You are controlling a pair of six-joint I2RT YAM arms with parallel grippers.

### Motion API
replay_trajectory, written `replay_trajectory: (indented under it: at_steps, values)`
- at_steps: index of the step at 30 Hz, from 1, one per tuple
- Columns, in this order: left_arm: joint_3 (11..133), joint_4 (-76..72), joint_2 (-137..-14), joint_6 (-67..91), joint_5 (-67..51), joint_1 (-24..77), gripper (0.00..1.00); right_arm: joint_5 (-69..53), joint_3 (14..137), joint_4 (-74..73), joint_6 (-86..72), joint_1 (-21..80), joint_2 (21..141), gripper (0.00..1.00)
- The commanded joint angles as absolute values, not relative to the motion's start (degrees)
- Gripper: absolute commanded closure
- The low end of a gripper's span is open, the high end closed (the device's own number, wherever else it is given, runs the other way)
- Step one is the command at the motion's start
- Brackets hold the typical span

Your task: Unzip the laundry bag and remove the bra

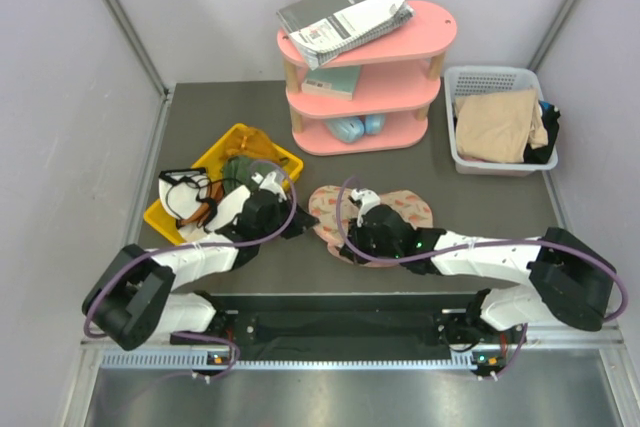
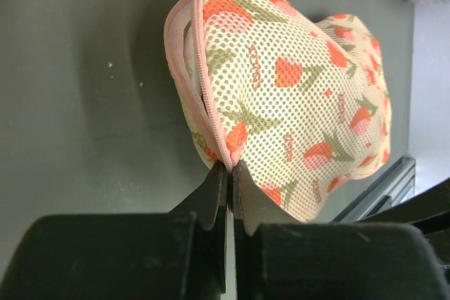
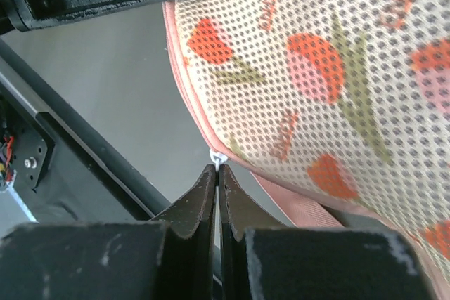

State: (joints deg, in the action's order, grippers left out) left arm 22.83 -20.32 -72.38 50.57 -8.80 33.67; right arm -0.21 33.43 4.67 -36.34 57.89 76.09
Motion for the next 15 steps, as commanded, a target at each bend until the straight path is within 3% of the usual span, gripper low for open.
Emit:
replay_trajectory:
  at_steps: [1, 10, 12, 13, 15]
  values:
    - [26.45, -21.18, -74.79, 47.46, -6.5, 31.99, 1.0, -0.44, 32.61, 2.29, -37.0, 57.48, 73.74, 1.0]
    - [34.18, -21.89, -83.14, 44.12, -8.34, 30.59, 0.99, -0.26, 33.31, 2.63, -36.48, 57.31, 74.44, 1.0]
    - [36.02, -21.19, -84.28, 43.42, -9.83, 30.32, 0.8, -0.44, 34.19, 2.81, -35.95, 57.13, 75.41, 1.0]
    - [36.3, -20.75, -84.64, 43.42, -10.19, 30.32, 0.59, -0.44, 35.06, 3.25, -35.86, 57.13, 75.85, 1.0]
    - [35.78, -20.57, -83.68, 43.86, -10.72, 30.32, 0.41, -0.96, 36.03, 4.04, -35.6, 57.13, 76.9, 1.0]
